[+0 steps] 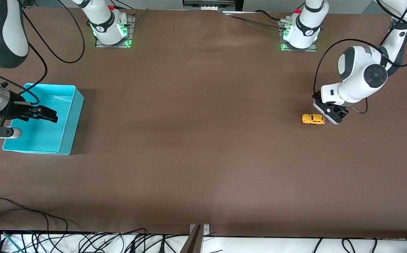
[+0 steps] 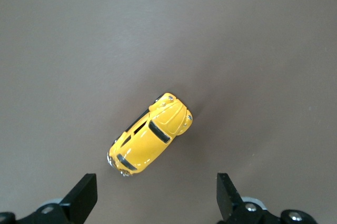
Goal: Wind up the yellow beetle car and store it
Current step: 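Lower the left gripper and close it on the yellow car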
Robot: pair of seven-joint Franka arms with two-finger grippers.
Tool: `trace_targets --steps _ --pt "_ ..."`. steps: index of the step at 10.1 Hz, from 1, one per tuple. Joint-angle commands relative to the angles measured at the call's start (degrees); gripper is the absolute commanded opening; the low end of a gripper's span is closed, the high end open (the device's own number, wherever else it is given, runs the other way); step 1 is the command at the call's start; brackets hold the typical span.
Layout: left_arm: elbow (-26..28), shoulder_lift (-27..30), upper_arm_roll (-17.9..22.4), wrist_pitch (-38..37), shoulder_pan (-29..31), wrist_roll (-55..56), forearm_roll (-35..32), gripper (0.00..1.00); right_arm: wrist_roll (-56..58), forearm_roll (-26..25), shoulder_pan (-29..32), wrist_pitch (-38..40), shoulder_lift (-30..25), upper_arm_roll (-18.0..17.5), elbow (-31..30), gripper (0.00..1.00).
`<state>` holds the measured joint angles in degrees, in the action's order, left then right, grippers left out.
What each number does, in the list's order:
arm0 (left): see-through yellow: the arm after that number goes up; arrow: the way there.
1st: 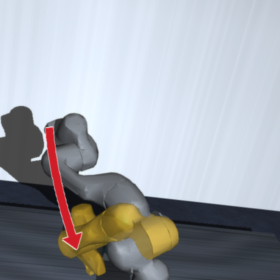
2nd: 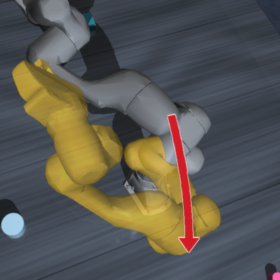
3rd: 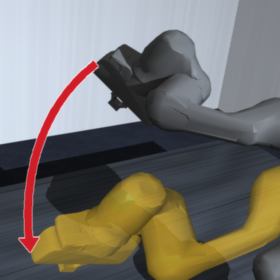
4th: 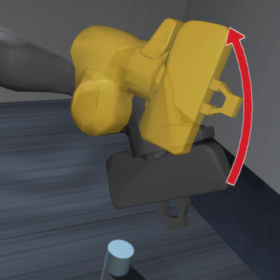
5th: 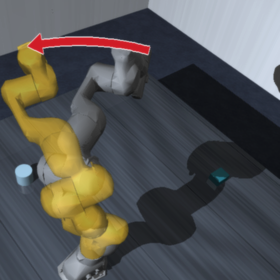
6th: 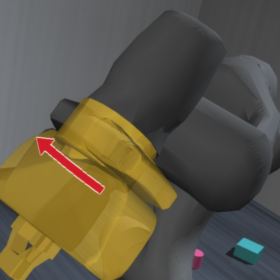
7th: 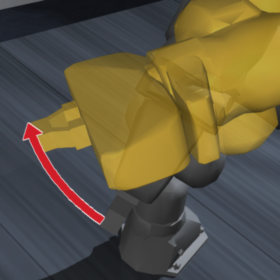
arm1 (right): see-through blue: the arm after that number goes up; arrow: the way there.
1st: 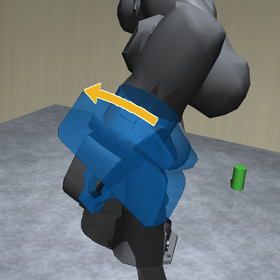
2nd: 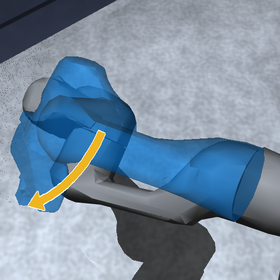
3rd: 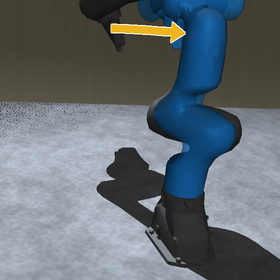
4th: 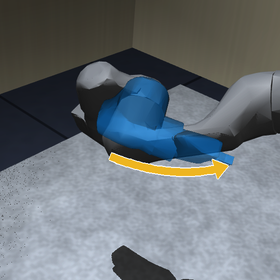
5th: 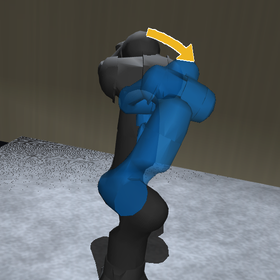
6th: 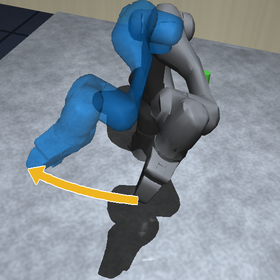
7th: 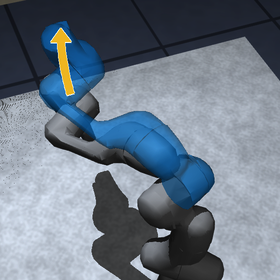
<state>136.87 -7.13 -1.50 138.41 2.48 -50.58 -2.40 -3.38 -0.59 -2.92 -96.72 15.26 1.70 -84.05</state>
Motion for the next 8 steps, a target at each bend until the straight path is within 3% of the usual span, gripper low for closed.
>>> trace_targets --steps 1,3,6,8 --pt "-0.37 -2.62 0.27 2.38 0.42 -14.93 -0.94 1.0 0.92 -0.64 0.29 1.01 -0.67 -0.03 0.38 1.0" --pt "-0.46 -4.81 0.27 5.01 0.42 -24.26 -4.94 1.0 0.92 -0.64 0.29 1.01 -0.67 -0.2 0.38 1.0" --pt "-0.64 -6.57 0.18 10.2 0.68 -26.23 -14.01 1.0 1.01 -0.64 0.29 1.01 -0.67 -0.03 0.38 1.0" --pt "-0.72 -8.85 0.18 12.83 0.68 -28.85 -14.21 1.0 1.01 -0.64 0.29 0.92 -0.67 -0.03 0.38 1.0"
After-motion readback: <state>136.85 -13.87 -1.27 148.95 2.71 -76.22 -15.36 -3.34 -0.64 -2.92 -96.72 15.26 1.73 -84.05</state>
